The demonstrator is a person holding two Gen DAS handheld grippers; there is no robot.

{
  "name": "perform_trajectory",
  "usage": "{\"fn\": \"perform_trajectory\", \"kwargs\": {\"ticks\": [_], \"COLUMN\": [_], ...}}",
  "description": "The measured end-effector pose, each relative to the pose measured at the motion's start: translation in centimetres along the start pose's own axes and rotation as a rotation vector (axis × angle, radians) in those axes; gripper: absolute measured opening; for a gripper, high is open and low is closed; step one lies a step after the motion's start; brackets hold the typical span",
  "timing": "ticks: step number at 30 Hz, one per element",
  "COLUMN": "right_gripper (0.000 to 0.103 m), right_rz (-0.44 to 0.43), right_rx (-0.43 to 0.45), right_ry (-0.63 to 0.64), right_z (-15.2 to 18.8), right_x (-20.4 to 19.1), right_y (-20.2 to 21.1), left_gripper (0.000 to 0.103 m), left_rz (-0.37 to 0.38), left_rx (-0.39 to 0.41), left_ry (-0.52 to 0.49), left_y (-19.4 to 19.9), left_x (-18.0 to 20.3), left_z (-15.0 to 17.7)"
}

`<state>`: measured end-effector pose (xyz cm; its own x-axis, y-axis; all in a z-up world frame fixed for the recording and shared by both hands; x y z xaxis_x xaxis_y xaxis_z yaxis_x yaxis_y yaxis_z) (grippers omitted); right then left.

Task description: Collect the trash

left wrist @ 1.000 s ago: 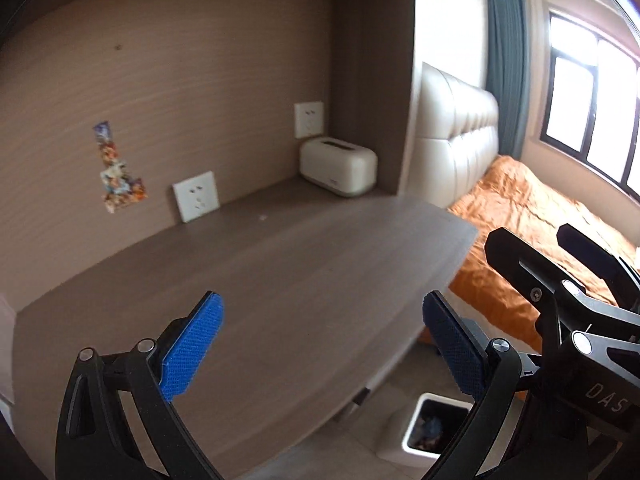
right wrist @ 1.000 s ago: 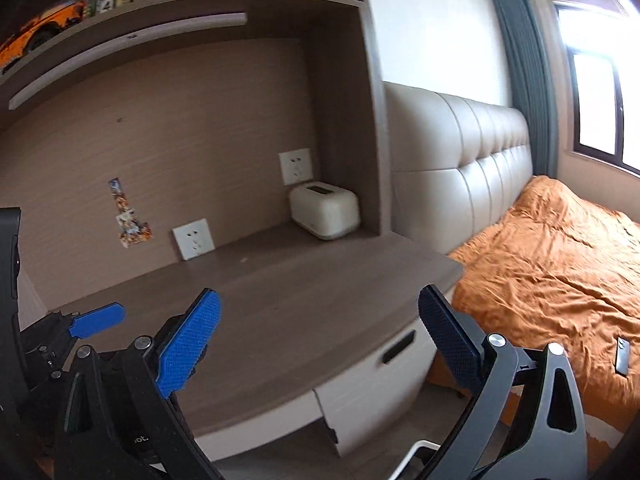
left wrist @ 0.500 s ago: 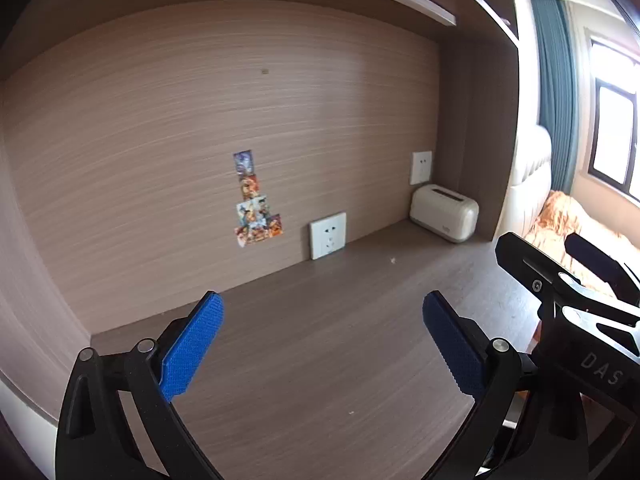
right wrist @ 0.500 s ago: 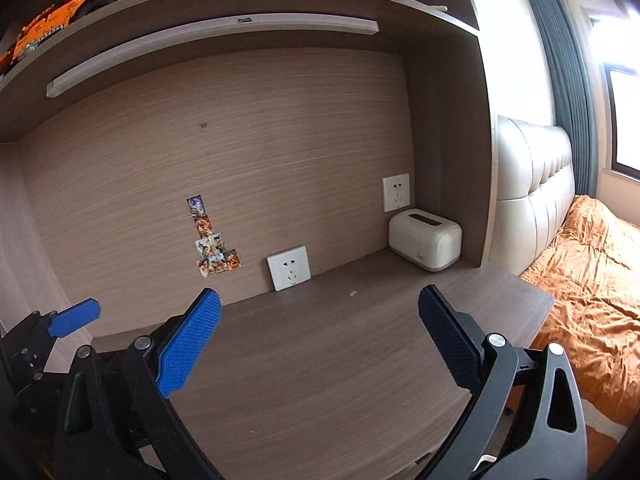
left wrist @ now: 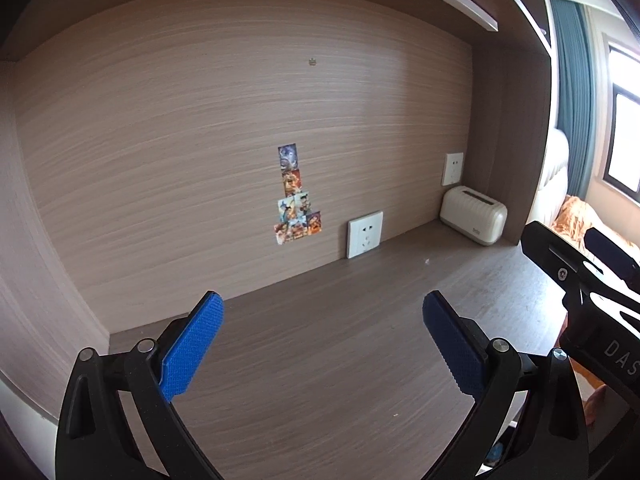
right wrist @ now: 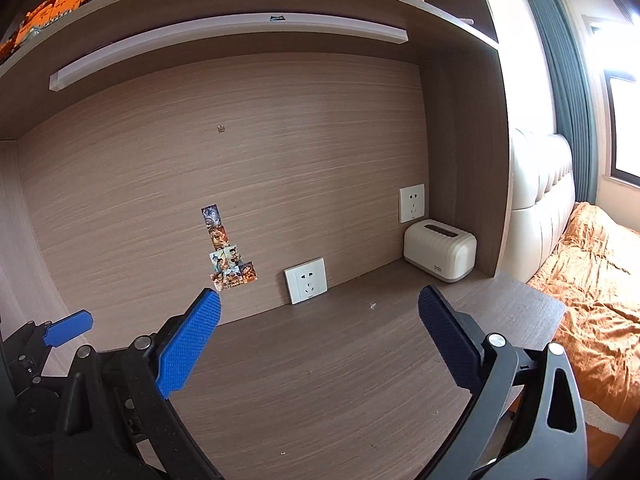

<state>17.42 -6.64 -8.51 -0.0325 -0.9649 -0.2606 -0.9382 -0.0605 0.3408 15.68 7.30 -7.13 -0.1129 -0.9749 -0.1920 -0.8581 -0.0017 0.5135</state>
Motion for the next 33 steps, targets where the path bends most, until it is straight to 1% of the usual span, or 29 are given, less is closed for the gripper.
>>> {"fn": "perform_trajectory", "kwargs": {"ticks": [14, 21, 28, 33], "right_gripper": [0.099, 0.099, 0.099, 0.099], "right_rz": [0.008, 0.013, 0.030, 0.047], "right_rx": [-0.007, -0.010, -0.010, -0.009], "right_ry": [0.014, 0.008, 0.012, 0.007], "right_z": [0.3, 0.4, 0.3, 0.3], "right_x": [-1.1, -0.9, -0.6, -0.4], "right_y": [-0.7, -0.8, -1.2, -1.5], "left_gripper": [0.098, 0.098, 0.098, 0.098], "left_rz": [-0.003, -0.007, 0.007, 0.031], "left_rx": [-0.031, -0.025, -0.022, -0.030], "left_ry": [0.016, 0.001, -0.013, -0.005], "left_y": [-1.4, -2.0, -2.7, -3.4], "left_x": [-1.2, -1.3, -1.0, -1.0], "left_z": [0.4, 0.4, 0.2, 0.2]}}
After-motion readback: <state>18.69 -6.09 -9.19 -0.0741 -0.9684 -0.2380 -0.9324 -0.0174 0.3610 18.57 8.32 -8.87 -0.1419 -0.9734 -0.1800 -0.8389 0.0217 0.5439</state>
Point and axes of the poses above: each gripper's, at about its wrist camera, not at the fingertips, and y roughly against the way its jaws point, x to its right, z to its underside, the point moved 4 cm from there along -y, roughly the way its jaws point, and after that the axes turned 10 degrees about -y, right-handed, at the moved point
